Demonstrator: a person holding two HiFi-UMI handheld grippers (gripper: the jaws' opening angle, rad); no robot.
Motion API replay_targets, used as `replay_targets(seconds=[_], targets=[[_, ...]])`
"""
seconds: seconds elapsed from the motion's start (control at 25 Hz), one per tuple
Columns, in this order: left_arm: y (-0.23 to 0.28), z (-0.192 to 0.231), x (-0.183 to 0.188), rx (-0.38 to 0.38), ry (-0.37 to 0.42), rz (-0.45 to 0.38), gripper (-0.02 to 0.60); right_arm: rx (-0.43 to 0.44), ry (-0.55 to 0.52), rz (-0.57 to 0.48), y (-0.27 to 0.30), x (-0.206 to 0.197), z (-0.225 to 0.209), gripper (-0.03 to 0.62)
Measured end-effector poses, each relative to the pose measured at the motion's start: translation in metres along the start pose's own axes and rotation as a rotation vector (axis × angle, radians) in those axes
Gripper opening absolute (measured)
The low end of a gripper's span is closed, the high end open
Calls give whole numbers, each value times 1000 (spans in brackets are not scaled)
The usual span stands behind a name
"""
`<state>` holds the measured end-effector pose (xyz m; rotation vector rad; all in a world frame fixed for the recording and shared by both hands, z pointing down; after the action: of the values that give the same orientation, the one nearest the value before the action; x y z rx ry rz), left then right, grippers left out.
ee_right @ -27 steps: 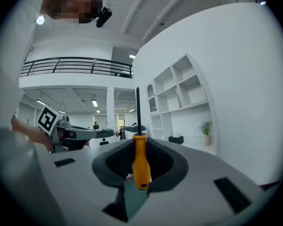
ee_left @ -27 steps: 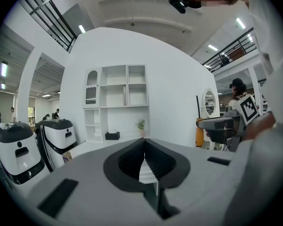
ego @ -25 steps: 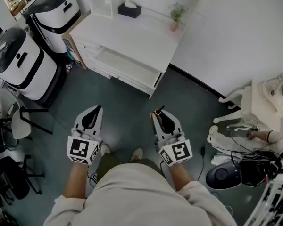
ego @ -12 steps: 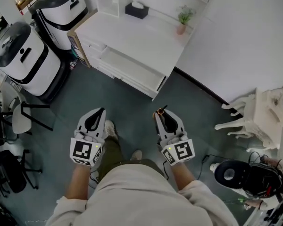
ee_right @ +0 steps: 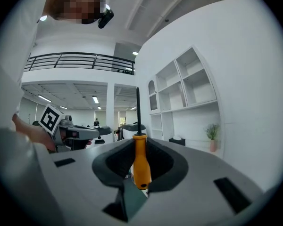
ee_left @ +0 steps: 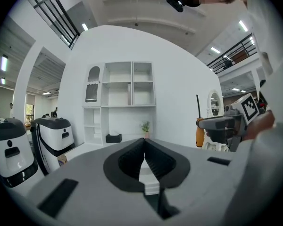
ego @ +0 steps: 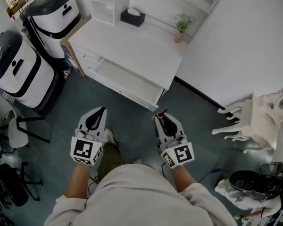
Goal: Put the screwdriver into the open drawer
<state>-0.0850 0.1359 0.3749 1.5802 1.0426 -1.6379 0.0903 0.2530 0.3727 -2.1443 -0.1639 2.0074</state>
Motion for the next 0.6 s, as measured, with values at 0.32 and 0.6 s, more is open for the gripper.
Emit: replay_targets(seconds=[0.32, 0.6], targets=[[61, 73, -6, -58, 0, -3, 5, -58, -21, -2, 79, -13, -21, 77], [96, 135, -6, -105, -13, 2, 5, -113, -44, 5, 142, -20, -28, 77]])
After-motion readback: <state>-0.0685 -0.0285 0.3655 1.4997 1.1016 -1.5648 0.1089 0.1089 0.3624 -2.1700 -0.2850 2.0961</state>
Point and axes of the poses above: the fingertips, and each gripper's own axes: y forward along the fingers, z to its left, x out of its top, the point moved 2 cm from there along -y, backward along the fingers, and after that the axes turned 15 degrees about -z, right-handed, at the moved point
